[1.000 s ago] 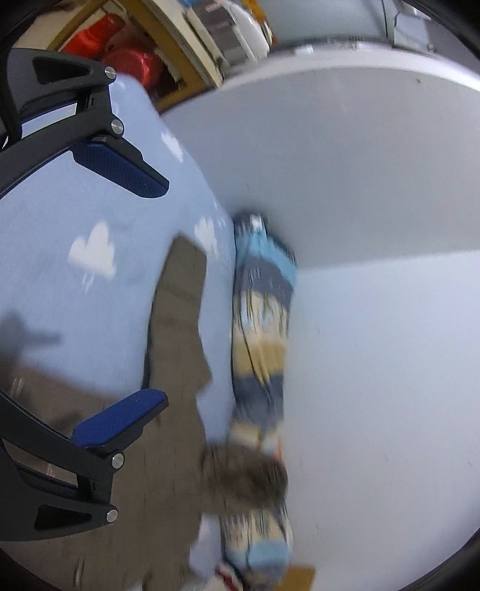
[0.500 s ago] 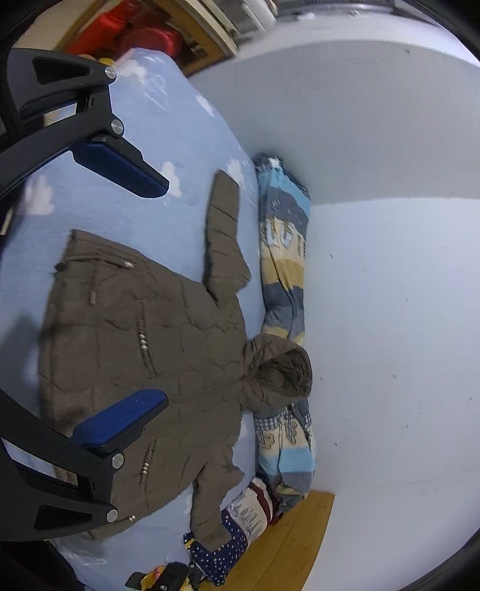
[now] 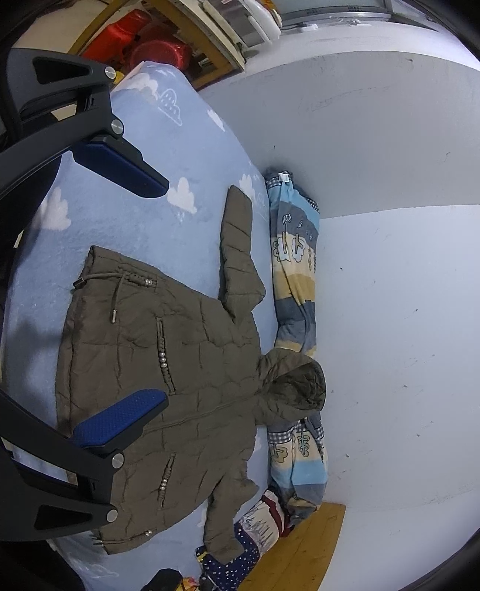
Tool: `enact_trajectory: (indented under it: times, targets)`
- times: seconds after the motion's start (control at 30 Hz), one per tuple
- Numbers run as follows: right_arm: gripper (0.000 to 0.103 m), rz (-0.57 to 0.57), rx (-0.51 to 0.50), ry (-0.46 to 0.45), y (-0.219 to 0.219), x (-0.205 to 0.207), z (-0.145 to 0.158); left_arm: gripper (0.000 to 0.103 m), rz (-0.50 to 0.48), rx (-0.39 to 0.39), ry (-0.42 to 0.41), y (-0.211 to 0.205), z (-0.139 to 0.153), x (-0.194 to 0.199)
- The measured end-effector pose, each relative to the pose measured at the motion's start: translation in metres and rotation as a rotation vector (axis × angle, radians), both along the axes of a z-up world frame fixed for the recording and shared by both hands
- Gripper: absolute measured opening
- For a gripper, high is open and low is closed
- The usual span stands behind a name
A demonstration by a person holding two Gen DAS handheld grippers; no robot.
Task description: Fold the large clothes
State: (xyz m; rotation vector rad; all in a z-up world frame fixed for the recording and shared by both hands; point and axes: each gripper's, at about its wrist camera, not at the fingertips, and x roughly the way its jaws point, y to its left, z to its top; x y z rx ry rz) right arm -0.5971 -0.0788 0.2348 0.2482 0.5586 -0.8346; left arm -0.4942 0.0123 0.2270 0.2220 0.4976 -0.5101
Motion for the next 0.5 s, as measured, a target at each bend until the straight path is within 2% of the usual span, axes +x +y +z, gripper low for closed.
enact_trajectory:
  times: [0.5]
  targets:
    - [0.101, 0.021, 0.022, 0.046, 0.001, 0.006, -0.013, 0.103, 0.007, 0.012, 0.03, 0.0, -0.007, 0.005]
